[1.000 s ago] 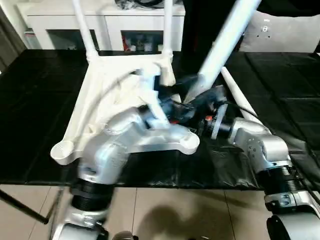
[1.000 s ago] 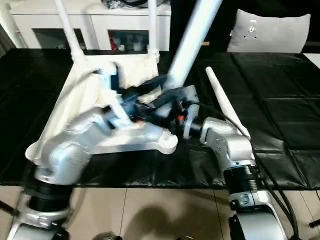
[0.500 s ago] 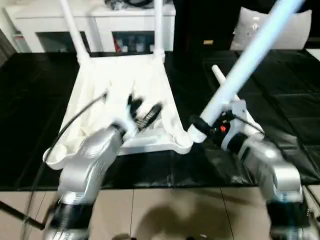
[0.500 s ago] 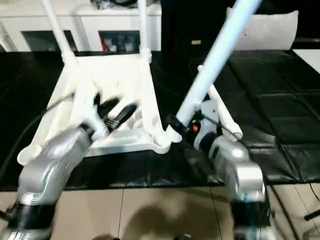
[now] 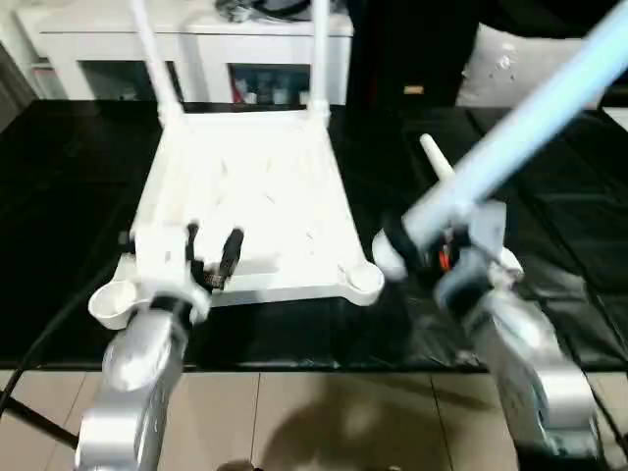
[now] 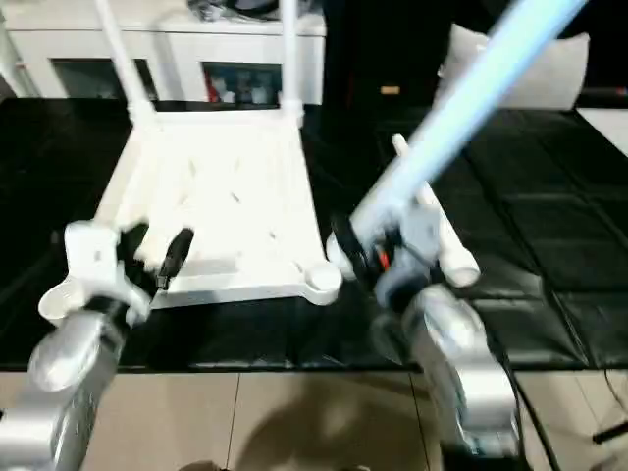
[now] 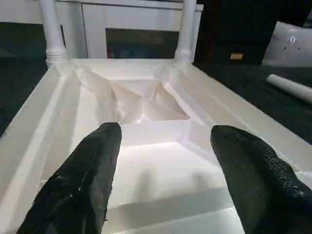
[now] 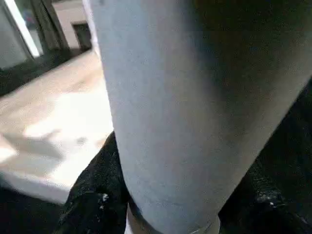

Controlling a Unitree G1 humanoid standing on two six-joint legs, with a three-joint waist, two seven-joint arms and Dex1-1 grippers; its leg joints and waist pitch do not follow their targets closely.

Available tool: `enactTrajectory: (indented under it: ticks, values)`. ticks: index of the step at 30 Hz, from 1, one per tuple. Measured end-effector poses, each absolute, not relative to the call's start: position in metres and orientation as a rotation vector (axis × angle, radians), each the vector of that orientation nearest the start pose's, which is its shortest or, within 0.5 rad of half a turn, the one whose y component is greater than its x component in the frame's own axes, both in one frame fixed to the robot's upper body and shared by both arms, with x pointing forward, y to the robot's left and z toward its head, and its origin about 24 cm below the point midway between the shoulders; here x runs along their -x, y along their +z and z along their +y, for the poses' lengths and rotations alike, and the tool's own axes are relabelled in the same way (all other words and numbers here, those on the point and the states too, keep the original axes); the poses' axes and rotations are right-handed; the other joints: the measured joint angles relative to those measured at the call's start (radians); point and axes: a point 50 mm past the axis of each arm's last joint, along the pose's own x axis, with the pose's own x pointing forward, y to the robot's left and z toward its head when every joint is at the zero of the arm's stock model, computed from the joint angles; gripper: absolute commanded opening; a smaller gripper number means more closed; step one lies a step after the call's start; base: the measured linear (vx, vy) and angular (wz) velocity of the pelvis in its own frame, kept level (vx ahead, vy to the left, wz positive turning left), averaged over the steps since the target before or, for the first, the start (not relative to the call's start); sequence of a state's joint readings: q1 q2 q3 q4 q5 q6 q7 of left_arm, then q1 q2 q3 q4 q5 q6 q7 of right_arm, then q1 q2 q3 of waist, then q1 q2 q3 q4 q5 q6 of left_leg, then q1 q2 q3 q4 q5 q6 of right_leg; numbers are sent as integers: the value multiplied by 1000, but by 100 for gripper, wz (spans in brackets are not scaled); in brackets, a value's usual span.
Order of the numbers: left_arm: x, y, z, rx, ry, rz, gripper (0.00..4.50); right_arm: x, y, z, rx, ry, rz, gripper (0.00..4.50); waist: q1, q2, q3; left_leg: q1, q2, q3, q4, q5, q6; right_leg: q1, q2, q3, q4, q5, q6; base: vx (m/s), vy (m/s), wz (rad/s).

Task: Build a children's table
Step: Pick table leg, then move to table

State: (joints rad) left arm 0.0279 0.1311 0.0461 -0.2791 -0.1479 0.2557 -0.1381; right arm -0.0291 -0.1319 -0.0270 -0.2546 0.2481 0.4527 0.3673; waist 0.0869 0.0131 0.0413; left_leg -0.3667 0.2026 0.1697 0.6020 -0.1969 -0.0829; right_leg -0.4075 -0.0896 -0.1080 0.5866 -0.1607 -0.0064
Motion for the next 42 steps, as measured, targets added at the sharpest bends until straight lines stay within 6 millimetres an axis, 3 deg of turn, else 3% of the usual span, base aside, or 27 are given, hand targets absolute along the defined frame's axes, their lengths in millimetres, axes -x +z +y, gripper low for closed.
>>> enactTrajectory:
  ticks: [5, 8, 11, 13, 15, 19, 24, 28, 32, 34, 36, 37, 38, 39, 40, 41, 42]
  values:
    - [-246, 80, 167, 11, -139, -19, 337, -246, 68, -152, -43, 382, 127, 191, 0, 1, -1, 3, -1, 0, -2, -1, 0, 3, 0, 1, -3, 0, 1, 0, 0, 0]
    - [-246, 81, 166, 10, -140, -22, 337, -243, 64, -153, -47, 388, 145, 191, -6, 3, 0, 19, -2, 0, -11, -1, 1, 12, 1, 0, -10, -1, 2, 0, 0, 0]
    - [-246, 80, 166, 10, -145, -21, 337, -243, 64, -153, -64, 406, 144, 191, -28, 11, 6, 46, -1, -1, -16, -13, -1, 33, 1, -10, -22, -4, 2, 0, 0, 0]
    - [-246, 80, 167, 10, -146, -22, 337, -244, 66, -152, -64, 410, 138, 191, -51, 18, 11, 67, 5, -4, -16, -25, -3, 60, 3, -24, -39, -4, 1, 0, 0, 0]
    - [-246, 81, 166, 10, -151, -23, 337, -244, 66, -152, -70, 413, 134, 191, -77, 21, 15, 79, 6, -14, -15, -35, -8, 79, 0, -43, -47, -5, 1, 53, 15, -10]
    - [-248, 78, 163, 14, -169, -11, 337, -244, 67, -152, -80, 415, 132, 191, -112, 21, 15, 83, 2, -22, -16, -48, -11, 89, 0, -43, -45, -18, 1, 75, 9, -9]
    - [-251, 81, 156, 14, -199, -29, 337, -245, 67, -153, -82, 413, 131, 191, -107, 28, 6, 84, 1, -22, -18, -68, -8, 91, 2, -40, -42, -41, 3, 103, 8, -1]
    - [-251, 81, 156, 14, -198, -32, 337, -245, 68, -151, -78, 441, 129, 191, -100, 27, -7, 88, -8, -21, -15, -94, 3, 93, -2, -41, -22, -78, -6, 149, 26, 6]
    - [-251, 81, 156, 14, -198, -31, 337, -246, 69, -150, -61, 450, 127, 191, -86, 26, -20, 88, -17, -28, 1, -129, 56, 97, -3, -40, -6, -117, -1, 161, 18, 6]
    - [-251, 81, 157, 12, -197, -31, 337, -246, 69, -150, -59, 452, 128, 191, -83, 21, -24, 96, -31, -53, 9, -145, 84, 96, -3, -27, 13, -140, 4, 162, -9, 6]
    - [-251, 79, 157, 10, -195, -24, 337, -246, 67, -150, -63, 453, 135, 191, -84, 9, -27, 110, -49, -70, 11, -159, 104, 96, -3, 7, 43, -168, 12, 162, -24, 11]
    - [-251, 78, 157, 11, -194, -22, 337, -247, 68, -150, -62, 454, 133, 191, -81, 0, -25, 115, -64, -80, 21, -170, 123, 105, -1, 32, 60, -190, 20, 146, -20, 15]
    - [-251, 78, 156, 13, -196, -19, 337, -247, 67, -150, -61, 452, 136, 191, -77, -2, -24, 114, -66, -87, 38, -180, 143, 119, 7, 51, 63, -203, 26, 158, 63, 27]
    - [-252, 78, 150, 23, -216, -21, 337, -246, 66, -154, -56, 440, 144, 191, -64, -3, -20, 88, -64, -87, 106, -175, 195, 150, 24, 90, 50, -215, 20, 158, 63, 27]
    - [-252, 77, 146, 29, -232, -20, 337, -246, 64, -158, -47, 429, 155, 191, -42, -2, -19, 58, -66, -86, 149, -163, 189, 175, 39, 114, 29, -216, 19, 137, 125, 38]
    - [-252, 77, 145, 28, -237, -23, 337, -246, 64, -162, -34, 422, 159, 191, -13, 7, -20, 24, -69, -84, 157, -147, 158, 199, 52, 126, 11, -215, 20, 29, 97, 28]
    - [-251, 79, 148, 20, -227, -33, 337, -249, 67, -161, -29, 426, 144, 191, 6, 43, -25, 3, -55, -84, 68, -109, 103, 218, 81, 111, 12, -216, 22, 29, 97, 28]
